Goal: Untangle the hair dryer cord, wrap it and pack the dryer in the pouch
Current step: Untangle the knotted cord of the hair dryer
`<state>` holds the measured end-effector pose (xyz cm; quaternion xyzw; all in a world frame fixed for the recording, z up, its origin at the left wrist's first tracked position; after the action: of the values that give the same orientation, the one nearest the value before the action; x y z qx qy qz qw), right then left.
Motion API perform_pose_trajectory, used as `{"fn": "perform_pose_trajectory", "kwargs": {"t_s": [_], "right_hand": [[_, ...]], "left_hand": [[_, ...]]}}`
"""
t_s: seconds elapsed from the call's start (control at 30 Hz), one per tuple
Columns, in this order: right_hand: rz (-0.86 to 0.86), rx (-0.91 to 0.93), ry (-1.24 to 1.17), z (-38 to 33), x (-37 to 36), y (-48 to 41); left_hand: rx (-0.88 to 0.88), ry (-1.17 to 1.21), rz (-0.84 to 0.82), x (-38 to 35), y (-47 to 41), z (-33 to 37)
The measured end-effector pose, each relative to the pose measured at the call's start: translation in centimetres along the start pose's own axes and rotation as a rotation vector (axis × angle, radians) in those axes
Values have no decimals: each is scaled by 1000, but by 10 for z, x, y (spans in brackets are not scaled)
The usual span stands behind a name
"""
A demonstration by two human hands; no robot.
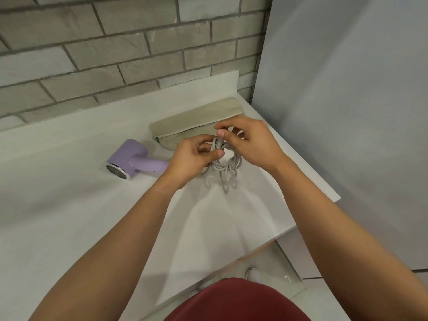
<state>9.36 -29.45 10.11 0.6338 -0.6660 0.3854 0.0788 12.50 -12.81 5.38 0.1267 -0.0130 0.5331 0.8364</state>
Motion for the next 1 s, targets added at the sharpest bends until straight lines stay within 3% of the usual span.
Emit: {"fn": "perform_pose_trajectory", "kwargs": {"t_s": [0.13, 0.4, 0.57, 0.8, 1.0], "right_hand": [[91, -42, -80, 9, 3, 7], [174, 21, -99, 23, 17, 21], [116, 105, -39, 23, 17, 20], [-53, 59, 31, 18, 8, 16], [-25, 56, 24, 19, 1, 15]], "left_hand": [[81, 165, -12, 5, 0, -6], [140, 209, -19, 8, -5, -19], [108, 128, 2, 0, -8, -9], [65, 166, 25, 3, -9, 2], [28, 201, 52, 2, -6, 7]]}}
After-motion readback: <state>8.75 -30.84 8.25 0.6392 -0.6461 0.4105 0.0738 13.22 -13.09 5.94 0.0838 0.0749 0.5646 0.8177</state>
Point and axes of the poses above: each hand's wrist, its own y-axis away from the middle knuckle, its own x-axis out of the back of the hand, z = x × y, the point moved 4 cm from there along -y, towards the middle knuckle, and after that the axes turned 8 degrees about x, right-handed, at the moved point
